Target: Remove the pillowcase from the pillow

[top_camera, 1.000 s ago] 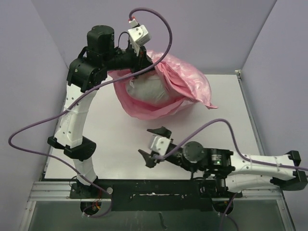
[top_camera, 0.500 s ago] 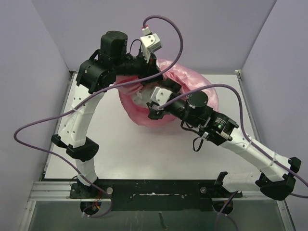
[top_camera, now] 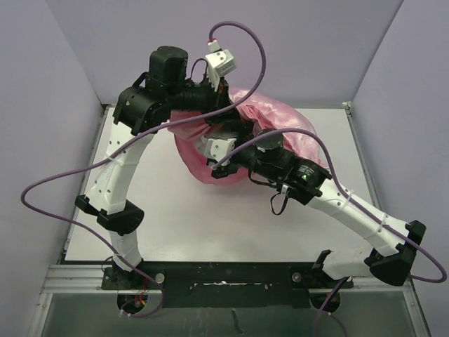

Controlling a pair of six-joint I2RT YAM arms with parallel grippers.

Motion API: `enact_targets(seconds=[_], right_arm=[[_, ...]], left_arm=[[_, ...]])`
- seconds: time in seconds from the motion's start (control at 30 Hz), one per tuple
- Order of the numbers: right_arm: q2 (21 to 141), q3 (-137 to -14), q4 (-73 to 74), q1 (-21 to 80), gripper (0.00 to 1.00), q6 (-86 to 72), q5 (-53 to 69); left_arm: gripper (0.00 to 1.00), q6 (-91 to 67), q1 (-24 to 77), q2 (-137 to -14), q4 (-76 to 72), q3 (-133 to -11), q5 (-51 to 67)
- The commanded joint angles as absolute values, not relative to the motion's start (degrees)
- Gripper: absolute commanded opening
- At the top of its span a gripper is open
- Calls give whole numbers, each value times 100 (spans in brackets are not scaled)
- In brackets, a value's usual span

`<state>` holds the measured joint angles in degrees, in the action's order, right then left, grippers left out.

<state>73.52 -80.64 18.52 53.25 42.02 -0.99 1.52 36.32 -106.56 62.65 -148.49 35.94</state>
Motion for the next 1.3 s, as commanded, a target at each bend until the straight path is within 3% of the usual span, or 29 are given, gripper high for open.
enact_targets(seconds=[0.0, 0.17, 0.3, 0.37, 0.4, 0.53, 0.87, 1.03, 1.17, 1.27], right_arm=[[7681, -8034, 1779, 5249, 83, 4784, -528], [7856, -7624, 1232, 5247, 74, 5078, -1054], [8046, -7650, 1032, 5264, 34, 4908, -1234], [8134, -7767, 1070, 5304, 6, 4693, -1349], [8152, -7845, 1121, 5309, 0, 4504, -1383], [7875, -7899, 1449, 5370, 0, 3931, -925], [6573, -6630, 1343, 5392, 0, 2565, -694], [6288, -6444, 1295, 5394, 0, 2089, -425], [6370, -6892, 1180, 5366, 0, 1649, -308], [6575, -7404, 1154, 5300, 0, 1398, -484]], left_arm=[[0, -144, 3638, -10351, 5886, -15148, 3981], [0, -148, 3638, -10240, 5975, -15107, 4014], [0, -138, 3632, -10140, 5991, -15045, 4060], [0, -66, 3637, -10110, 6045, -15055, 4021], [0, -2, 3630, -10092, 6073, -15053, 3991], [0, 202, 3505, -9901, 6017, -14883, 3833], [0, 1196, 3181, -9163, 4898, -14112, 2569], [22, 1635, 3154, -8839, 4432, -13329, 2183], [57, 1729, 3154, -8650, 4618, -12656, 2360], [75, 1624, 3155, -8394, 4735, -12316, 2799]])
